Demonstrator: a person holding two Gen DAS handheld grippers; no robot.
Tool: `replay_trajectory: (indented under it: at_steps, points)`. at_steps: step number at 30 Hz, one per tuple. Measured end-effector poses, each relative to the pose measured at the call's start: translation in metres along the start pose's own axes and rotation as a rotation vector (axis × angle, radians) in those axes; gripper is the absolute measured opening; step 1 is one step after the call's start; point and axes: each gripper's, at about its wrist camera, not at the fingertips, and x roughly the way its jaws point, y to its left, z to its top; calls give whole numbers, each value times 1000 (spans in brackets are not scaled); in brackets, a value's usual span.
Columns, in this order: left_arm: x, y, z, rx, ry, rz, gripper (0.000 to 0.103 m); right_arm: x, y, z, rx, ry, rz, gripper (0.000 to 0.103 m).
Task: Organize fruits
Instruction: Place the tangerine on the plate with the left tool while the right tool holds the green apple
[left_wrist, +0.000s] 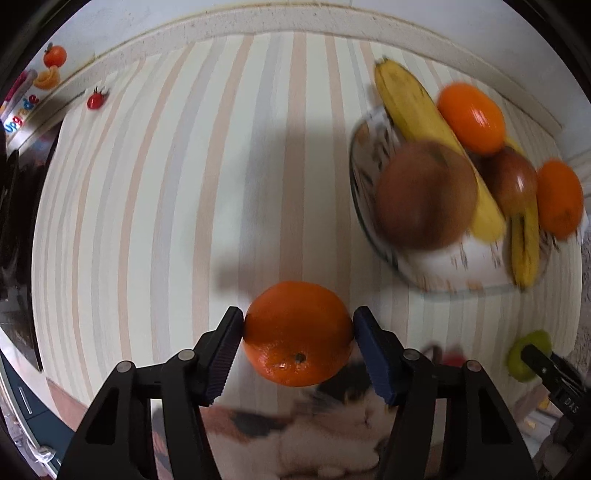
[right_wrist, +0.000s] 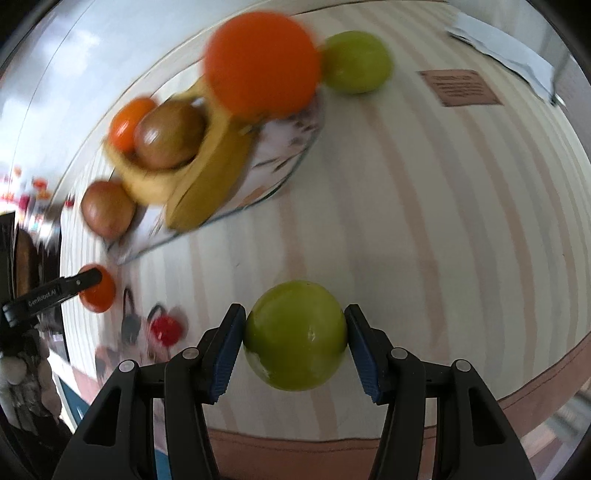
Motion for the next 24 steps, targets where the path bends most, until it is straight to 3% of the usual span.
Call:
replay_trajectory:
  at_steps: [5,10,20,24]
  points:
    - [-3,-7,-36,6,52,-54,59,9,33,-20,-99,47,9,58]
    - [1,-24,-47,36,32,-14,60,21,52,-27,-126,58,9,58]
    - [6,-34,-56,56,35,-4,60,9,36,-26,-139,66,7,58]
    - [-10,-43,-54,39,22,-52,59,2,38,-25,-133,53,33,58]
